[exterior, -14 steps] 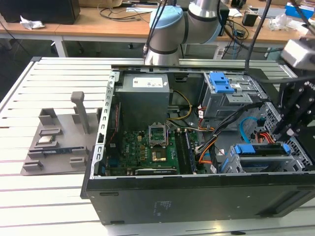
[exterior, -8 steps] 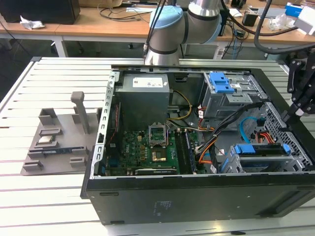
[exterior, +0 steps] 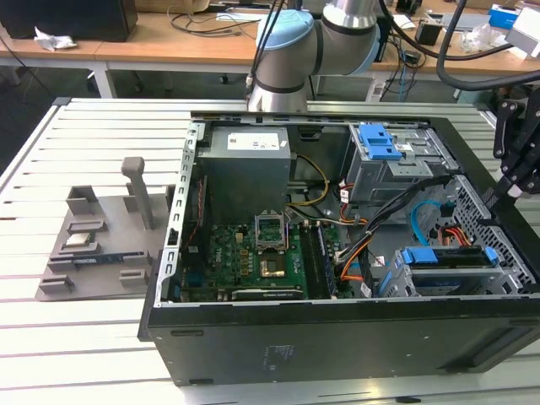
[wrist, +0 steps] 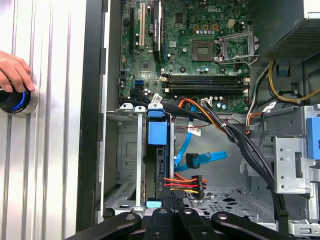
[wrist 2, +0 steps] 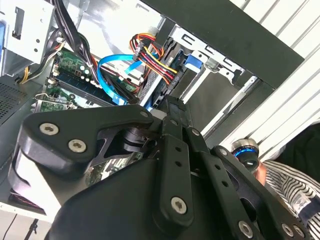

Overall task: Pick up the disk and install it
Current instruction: 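Insert the second disk wire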

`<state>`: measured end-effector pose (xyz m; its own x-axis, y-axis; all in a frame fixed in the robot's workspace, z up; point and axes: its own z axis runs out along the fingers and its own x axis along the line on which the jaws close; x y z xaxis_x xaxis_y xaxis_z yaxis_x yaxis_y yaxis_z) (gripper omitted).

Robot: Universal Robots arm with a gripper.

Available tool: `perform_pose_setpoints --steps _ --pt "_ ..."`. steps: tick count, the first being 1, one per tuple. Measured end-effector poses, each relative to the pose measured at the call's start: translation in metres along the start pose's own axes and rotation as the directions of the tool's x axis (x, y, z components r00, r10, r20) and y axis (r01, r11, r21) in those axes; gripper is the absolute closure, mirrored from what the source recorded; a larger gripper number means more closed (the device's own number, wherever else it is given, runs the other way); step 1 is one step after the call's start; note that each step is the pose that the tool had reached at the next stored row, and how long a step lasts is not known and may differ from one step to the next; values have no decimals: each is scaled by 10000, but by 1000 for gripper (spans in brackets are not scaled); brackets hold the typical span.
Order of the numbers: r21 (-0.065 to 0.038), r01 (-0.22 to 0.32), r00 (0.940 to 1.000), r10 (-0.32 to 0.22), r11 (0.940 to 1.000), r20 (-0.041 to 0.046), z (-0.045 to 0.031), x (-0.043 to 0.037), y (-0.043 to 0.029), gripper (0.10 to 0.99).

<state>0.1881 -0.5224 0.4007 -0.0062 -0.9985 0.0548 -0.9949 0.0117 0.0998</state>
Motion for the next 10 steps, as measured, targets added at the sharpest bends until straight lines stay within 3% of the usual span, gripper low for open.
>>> perform_pose_setpoints --steps 10 --pt "0 0 10000 0 10000 0 0 0 1 980"
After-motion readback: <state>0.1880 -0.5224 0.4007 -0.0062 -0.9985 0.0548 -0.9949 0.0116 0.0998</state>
